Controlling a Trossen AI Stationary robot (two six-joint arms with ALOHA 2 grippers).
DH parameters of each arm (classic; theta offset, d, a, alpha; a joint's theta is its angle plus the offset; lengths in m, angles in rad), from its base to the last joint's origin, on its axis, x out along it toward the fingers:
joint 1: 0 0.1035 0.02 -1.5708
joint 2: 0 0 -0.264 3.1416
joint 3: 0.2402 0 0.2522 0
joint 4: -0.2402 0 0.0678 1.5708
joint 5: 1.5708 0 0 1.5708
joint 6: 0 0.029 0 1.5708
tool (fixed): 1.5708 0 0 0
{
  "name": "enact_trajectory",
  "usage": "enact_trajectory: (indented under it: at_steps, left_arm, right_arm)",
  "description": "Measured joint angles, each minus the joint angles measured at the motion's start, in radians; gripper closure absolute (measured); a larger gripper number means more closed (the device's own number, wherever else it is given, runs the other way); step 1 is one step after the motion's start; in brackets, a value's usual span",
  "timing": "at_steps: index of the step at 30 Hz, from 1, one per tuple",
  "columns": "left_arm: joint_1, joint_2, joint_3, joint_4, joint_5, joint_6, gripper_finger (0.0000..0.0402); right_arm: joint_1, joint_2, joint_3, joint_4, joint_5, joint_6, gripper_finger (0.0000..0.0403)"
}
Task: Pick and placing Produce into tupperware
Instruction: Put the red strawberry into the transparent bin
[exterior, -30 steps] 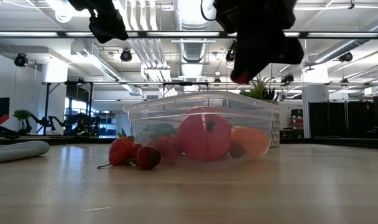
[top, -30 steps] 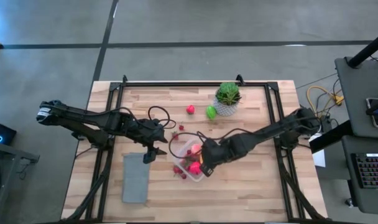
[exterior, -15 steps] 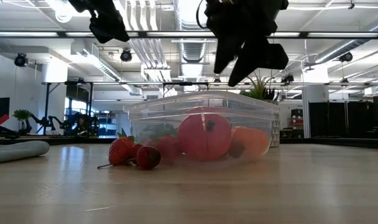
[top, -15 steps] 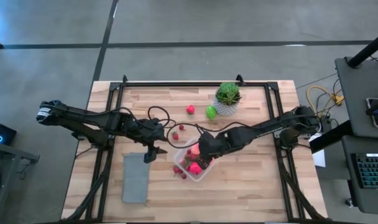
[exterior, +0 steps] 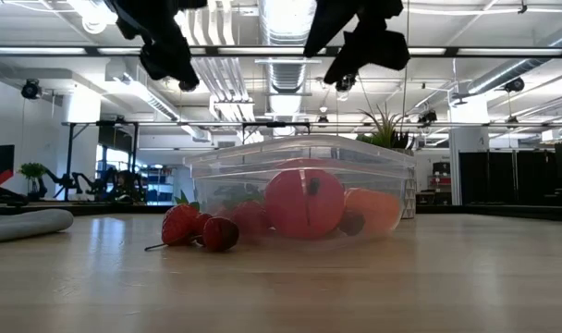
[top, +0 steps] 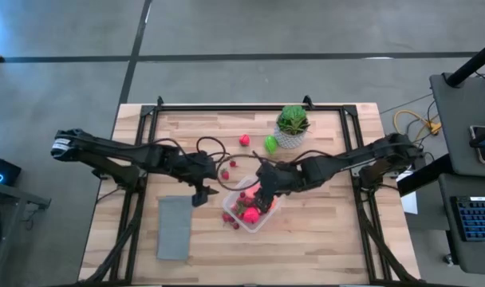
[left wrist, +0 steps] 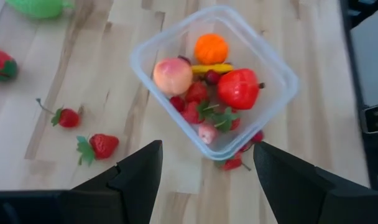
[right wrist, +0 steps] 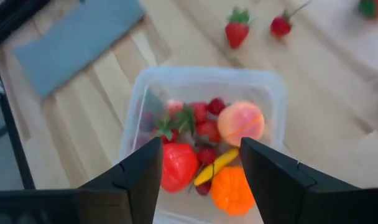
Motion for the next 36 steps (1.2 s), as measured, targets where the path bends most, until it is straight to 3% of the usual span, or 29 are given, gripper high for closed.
enact_trajectory:
  at_steps: [5,15,21,36]
  left_arm:
    - [0.034,0.07,-0.002,0.019,-0.002,0.03,0.0164]
    - [0.062,0.215,-0.002,0.078,-0.016,0.253,0.0164]
    - [0.074,0.285,-0.005,0.067,-0.025,0.432,0.0164]
    - [0.238,0.321,-0.006,0.072,-0.024,0.595,0.0164]
  right_arm:
    - [-0.021,-0.079,-0.001,-0.042,0.035,-0.038,0.0195]
    - [-0.025,-0.24,-0.006,-0.191,0.091,-0.126,0.0195]
    - [-0.034,-0.316,-0.015,-0.271,0.229,-0.125,0.0195]
    - [-0.113,-0.364,-0.019,-0.281,0.284,-0.1,0.0195]
